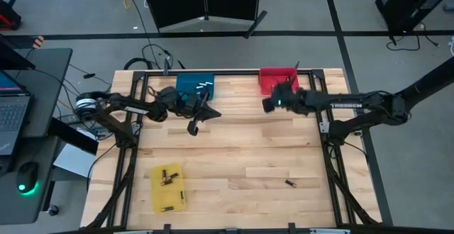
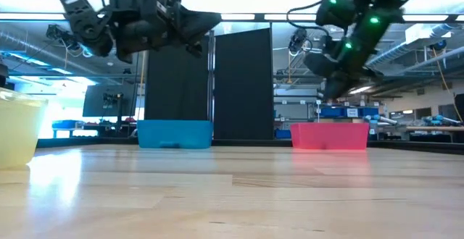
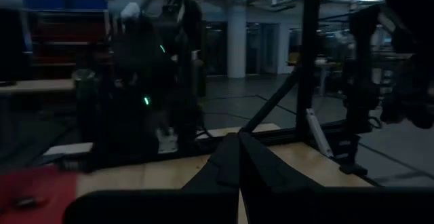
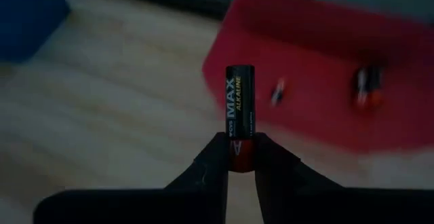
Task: Sort batteries
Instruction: Put the black-red battery into the red bin
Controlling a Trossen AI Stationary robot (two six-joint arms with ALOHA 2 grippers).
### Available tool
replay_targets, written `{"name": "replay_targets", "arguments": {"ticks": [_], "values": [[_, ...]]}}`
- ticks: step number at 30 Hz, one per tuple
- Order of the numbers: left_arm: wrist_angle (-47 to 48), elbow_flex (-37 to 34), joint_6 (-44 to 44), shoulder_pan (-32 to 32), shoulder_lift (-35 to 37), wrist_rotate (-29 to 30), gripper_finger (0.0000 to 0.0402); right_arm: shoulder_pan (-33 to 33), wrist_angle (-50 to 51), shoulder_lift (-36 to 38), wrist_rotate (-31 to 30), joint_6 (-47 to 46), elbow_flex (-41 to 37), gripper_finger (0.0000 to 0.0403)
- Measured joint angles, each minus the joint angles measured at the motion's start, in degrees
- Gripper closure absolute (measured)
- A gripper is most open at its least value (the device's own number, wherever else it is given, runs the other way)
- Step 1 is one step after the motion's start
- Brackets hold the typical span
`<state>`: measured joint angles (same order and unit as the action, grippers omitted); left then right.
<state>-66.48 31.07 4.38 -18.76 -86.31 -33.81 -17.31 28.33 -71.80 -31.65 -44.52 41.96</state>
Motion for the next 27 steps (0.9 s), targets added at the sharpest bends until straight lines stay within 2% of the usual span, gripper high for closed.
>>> {"name": "replay_targets", "arguments": {"ticks": [7,14,20,27], "values": [[0.0,-6.8,-1.4,0.0,8.3,5.1,0.0396,-15.3,1.0,-6.3,9.3,14.4,10.5,0.0346],[0.4,-11.3,-1.2,0.2,13.6,8.6,0.0396,-26.5,6.9,-16.3,18.5,22.5,17.4,0.0346],[0.6,-12.3,-1.2,0.7,14.2,9.6,0.0396,-30.8,7.7,-23.7,22.3,26.0,17.7,0.0346],[2.0,-12.3,-1.4,2.6,14.2,11.9,0.0396,-33.5,6.8,-29.0,22.5,27.7,17.7,0.0346]]}}
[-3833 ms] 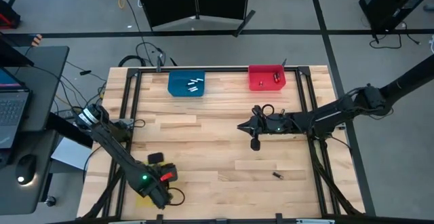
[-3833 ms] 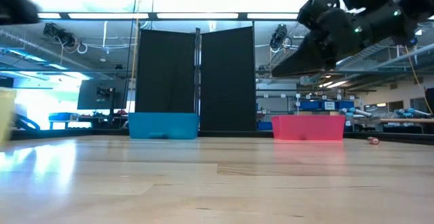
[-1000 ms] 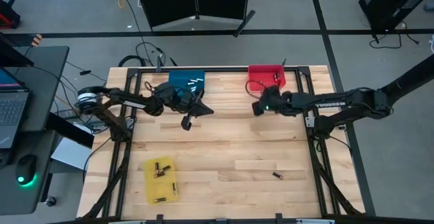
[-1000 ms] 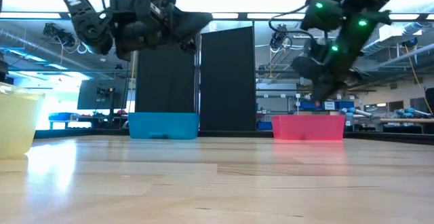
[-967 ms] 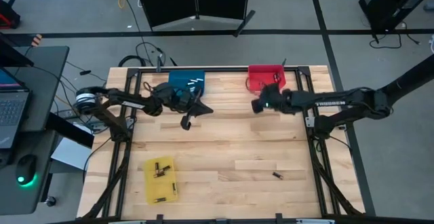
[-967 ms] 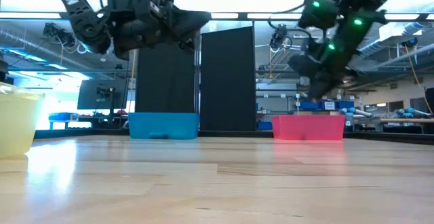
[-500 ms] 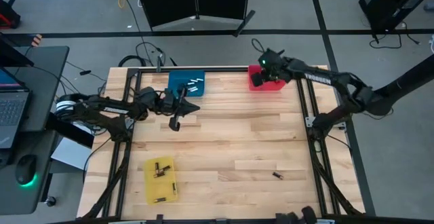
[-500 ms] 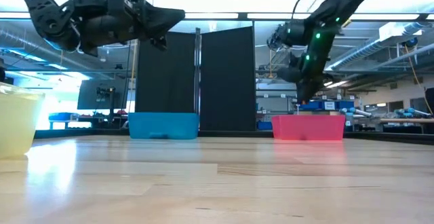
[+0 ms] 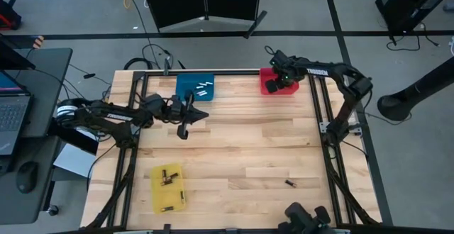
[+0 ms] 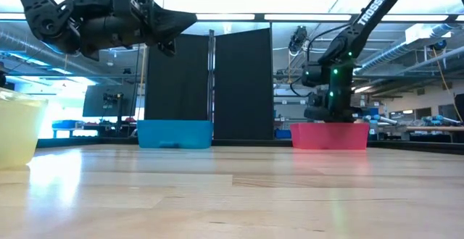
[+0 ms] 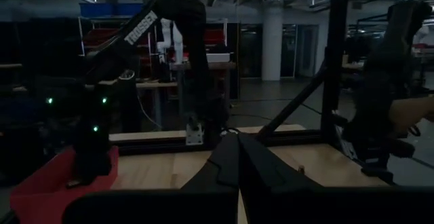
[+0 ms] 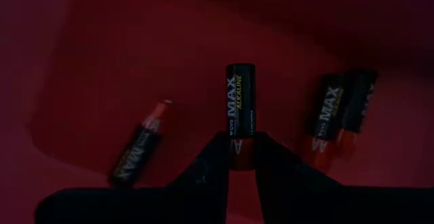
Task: Sort batteries
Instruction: Put the black-red battery into the red bin, then put the black-brown battery into the yellow bin
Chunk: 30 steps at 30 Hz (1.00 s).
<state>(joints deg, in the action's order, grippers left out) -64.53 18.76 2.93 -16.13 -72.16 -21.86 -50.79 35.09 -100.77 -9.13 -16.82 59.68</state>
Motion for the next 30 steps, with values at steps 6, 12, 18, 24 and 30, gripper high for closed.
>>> {"name": "replay_targets", "arguments": {"ticks": [6,12,18,24,30], "values": [[0.1,0.0,-1.5,0.9,-0.1,2.8,0.0396,-0.7,0.1,-1.0,0.7,0.2,0.2,0.0343],[0.3,0.0,-1.3,0.9,-0.1,2.8,0.0396,-0.7,1.3,1.9,-0.1,0.7,0.8,0.0258],[0.7,0.0,-1.6,0.9,-0.2,2.8,0.0396,0.7,8.5,5.9,-0.5,2.9,5.7,0.0212],[4.0,0.0,-4.2,0.9,-0.2,4.7,0.0396,10.9,17.0,11.2,-2.3,5.7,7.3,0.0308],[4.9,0.0,-5.7,0.9,-0.2,5.3,0.0396,27.3,20.4,16.8,-2.7,1.2,3.5,0.0384]]}}
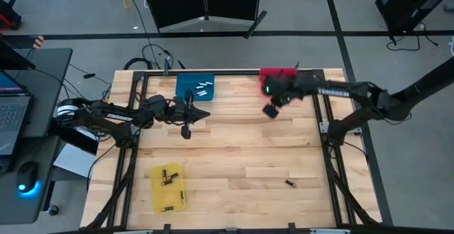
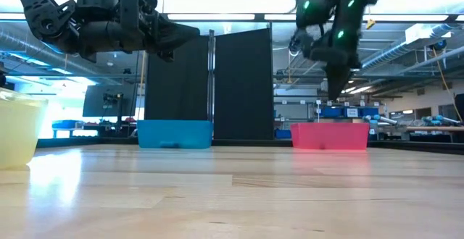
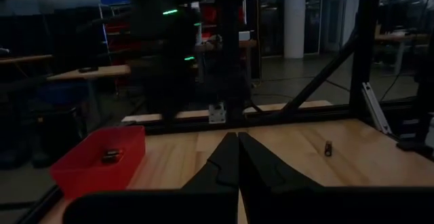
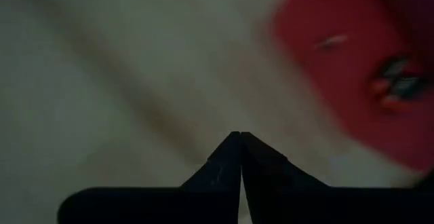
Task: Sort batteries
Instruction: Put the black-brown battery into the yellow bin
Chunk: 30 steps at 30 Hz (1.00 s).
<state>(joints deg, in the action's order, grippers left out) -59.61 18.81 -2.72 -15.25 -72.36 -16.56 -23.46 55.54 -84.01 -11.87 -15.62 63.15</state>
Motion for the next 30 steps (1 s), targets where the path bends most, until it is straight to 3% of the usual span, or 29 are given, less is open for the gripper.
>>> {"name": "replay_targets", "arguments": {"ticks": [9,14,22,30], "values": [[1.8,0.0,-1.6,0.0,0.0,0.8,0.0396,30.6,-0.2,7.6,2.6,-21.0,-7.5,0.0395],[3.0,0.0,-1.8,0.0,0.0,2.4,0.0396,43.4,-0.3,6.4,8.3,-37.6,-9.5,0.0355],[5.1,0.0,-3.3,0.0,0.0,2.6,0.0396,56.6,-7.4,-1.8,14.5,-49.4,-9.5,0.0280],[5.7,0.0,-3.3,0.0,0.0,4.4,0.0396,63.9,-12.8,-9.7,16.0,-58.1,-9.5,0.0230]]}}
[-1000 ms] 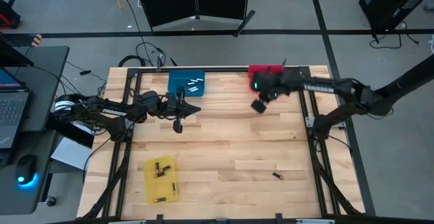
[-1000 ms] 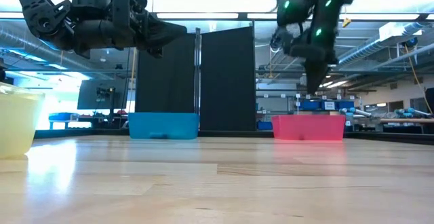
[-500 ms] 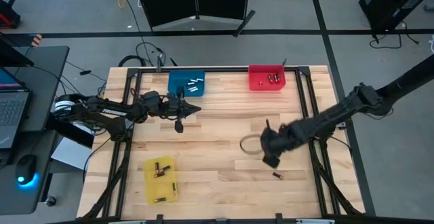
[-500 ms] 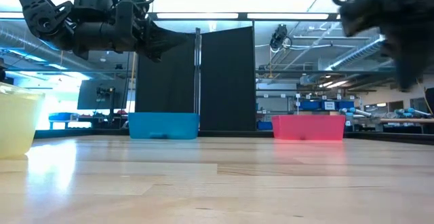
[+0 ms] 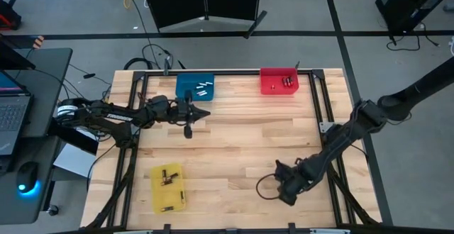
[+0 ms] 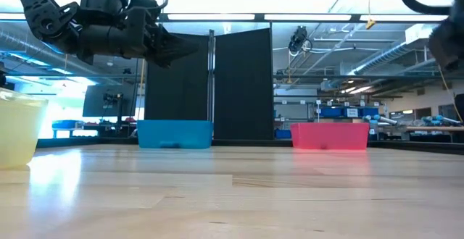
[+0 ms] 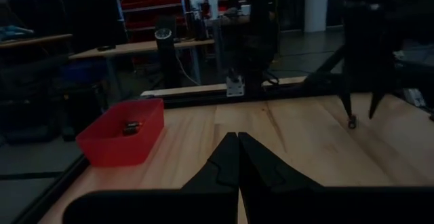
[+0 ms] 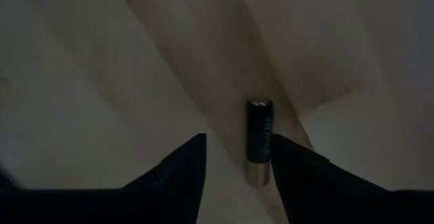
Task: Sort batteries
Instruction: Put the black-brown battery into the yellow bin
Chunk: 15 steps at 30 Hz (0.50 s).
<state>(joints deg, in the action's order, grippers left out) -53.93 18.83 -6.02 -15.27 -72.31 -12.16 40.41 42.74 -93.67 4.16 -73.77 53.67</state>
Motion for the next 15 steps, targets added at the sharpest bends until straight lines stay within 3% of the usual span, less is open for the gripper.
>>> {"name": "replay_targets", "arguments": {"ticks": [9,15], "values": [[0.3,0.0,1.6,0.0,0.0,1.0,0.0396,0.9,0.4,-2.8,-3.3,3.3,-0.7,0.0233],[1.3,0.0,2.2,0.0,0.0,1.5,0.0396,0.9,-1.6,-2.5,-3.1,4.3,-3.1,0.0265]]}}
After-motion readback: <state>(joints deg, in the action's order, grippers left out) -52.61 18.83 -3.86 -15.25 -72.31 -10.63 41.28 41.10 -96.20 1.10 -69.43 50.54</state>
